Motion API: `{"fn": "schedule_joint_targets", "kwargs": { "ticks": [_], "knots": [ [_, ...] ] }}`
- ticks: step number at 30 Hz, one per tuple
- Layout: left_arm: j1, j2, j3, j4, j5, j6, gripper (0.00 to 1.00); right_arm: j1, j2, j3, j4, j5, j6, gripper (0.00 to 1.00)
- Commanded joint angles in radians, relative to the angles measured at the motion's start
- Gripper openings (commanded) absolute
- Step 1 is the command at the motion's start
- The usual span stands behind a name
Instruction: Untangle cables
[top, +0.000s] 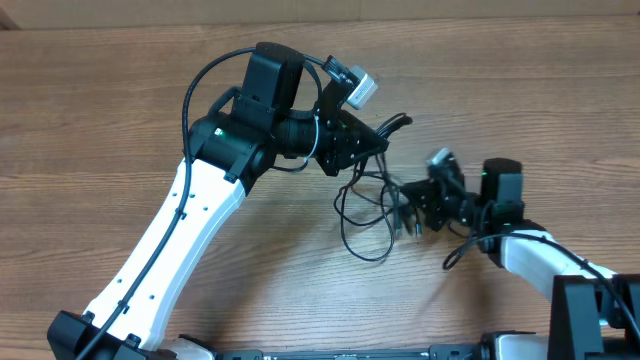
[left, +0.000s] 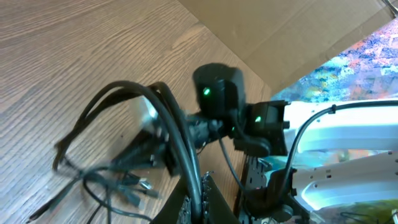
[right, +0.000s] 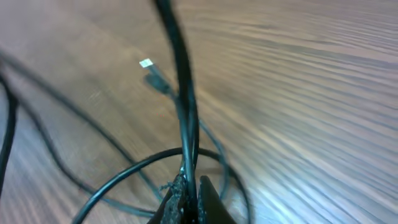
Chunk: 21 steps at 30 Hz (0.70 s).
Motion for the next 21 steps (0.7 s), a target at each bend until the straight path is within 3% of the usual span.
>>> {"fn": "schedule_joint_targets", "kwargs": {
  "ticks": [1, 12, 21],
  "knots": [
    [-0.005, -0.034, 0.024, -0.003, -0.056, -0.003, 0.04, -0.09, 0.002, 0.003, 0.029, -0.061, 0.192, 0.04],
    [-0.005, -0.034, 0.024, -0.009, -0.156, -0.04, 0.04, -0.245, 0.002, 0.003, -0.013, -0.076, 0.259, 0.04],
    [-0.005, -0.034, 0.024, -0.1, -0.515, -0.311, 0.04, -0.322, 0.002, 0.003, -0.06, -0.076, 0.267, 0.04]
  ]
}}
